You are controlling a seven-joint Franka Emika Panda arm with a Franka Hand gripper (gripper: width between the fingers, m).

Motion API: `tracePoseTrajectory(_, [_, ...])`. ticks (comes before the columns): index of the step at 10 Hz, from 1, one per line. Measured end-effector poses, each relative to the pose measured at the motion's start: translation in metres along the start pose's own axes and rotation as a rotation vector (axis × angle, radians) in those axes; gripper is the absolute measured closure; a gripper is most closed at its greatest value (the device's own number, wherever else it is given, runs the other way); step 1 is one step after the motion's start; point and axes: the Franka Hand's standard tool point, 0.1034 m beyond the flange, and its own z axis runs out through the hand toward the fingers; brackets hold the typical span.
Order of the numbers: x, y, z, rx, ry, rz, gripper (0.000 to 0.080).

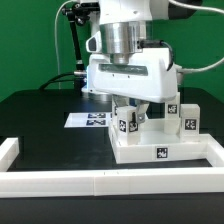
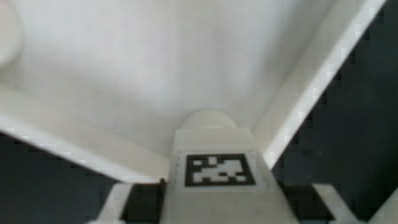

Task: Assemble square table

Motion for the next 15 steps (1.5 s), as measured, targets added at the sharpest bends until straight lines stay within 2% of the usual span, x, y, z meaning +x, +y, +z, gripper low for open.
tracePoseTrajectory(2, [0.0003,-0.0004,0.0001,0.005,-0.008,0.089,0.0509])
tracePoseTrajectory(4, [0.0003,-0.0005,0.0000,0.007,-0.010,0.038,0.0509])
tracePoseTrajectory(5, [0.0003,-0.0005,0.0000,0.007,-0.009,0.005,0.0324])
tracePoseTrajectory(6, [0.0005,-0.0011,-0.0004,0.006,-0.008,-0.061,0.0324])
tracePoseTrajectory(7, [0.0007,-0.0022,-0.0011,0.007,-0.004,-0.179,0.0184])
tracePoseTrajectory(8, [-0.0001,-0.0026,-0.0010,0.007,-0.004,-0.270,0.0159])
tracePoseTrajectory(11, [-0.0015,-0.0022,-0.0008,0.002,-0.011,-0.547,0.0151])
tracePoseTrajectory(15, [-0.0029,0.0014,0.0000,-0.022,-0.030,-0.923,0.0150])
